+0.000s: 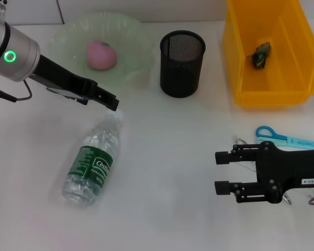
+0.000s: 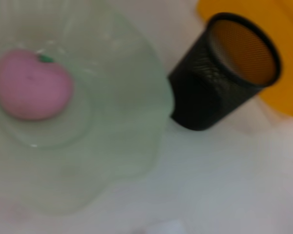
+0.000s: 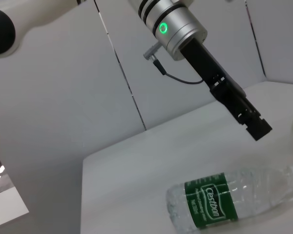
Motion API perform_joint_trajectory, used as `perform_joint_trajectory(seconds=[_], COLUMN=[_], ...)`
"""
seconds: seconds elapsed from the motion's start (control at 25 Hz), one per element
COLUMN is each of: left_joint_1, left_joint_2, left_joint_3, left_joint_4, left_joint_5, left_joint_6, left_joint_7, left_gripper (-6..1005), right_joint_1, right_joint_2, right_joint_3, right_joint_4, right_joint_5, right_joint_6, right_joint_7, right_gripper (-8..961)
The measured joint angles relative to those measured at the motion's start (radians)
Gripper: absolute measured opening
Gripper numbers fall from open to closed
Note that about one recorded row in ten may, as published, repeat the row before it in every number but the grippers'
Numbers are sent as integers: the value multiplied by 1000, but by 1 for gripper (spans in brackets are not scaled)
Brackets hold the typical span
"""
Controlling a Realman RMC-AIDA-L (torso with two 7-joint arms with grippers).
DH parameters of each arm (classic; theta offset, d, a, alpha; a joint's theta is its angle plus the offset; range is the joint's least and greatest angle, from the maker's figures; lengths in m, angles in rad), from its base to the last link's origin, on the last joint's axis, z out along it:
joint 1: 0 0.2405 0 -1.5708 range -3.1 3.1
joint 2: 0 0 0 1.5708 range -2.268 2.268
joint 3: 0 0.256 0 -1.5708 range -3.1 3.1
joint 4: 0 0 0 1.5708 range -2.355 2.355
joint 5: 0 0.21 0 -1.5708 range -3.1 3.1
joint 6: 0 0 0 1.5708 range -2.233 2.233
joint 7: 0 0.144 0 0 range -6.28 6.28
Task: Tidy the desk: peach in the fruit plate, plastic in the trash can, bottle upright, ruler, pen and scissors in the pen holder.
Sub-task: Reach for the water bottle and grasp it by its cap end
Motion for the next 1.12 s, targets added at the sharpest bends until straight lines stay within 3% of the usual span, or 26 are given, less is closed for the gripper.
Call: perform_joint_trajectory(seconds=[0.44, 0.52, 1.12], left_joint_1=[-46, -45, -44], left_joint_2=[-4, -9, -11], left_joint_3=[21, 103, 222], left_joint_4=[-114, -147, -208], left_joint_5=[48, 54, 40], left_joint_6=[-90, -178, -306], left_joint_7=[-90, -127, -134], left_gripper=[703, 702, 695], right_joint_1=[19, 28, 40], right_joint_2=[13, 15, 19], right_joint_3=[-11, -11, -2], right_joint_4=[45, 62, 118], right_joint_5=[-4, -10, -15], right_joint_6=[42, 52, 80], right_joint_7=[-76, -85, -108], right_gripper=[681, 681, 681])
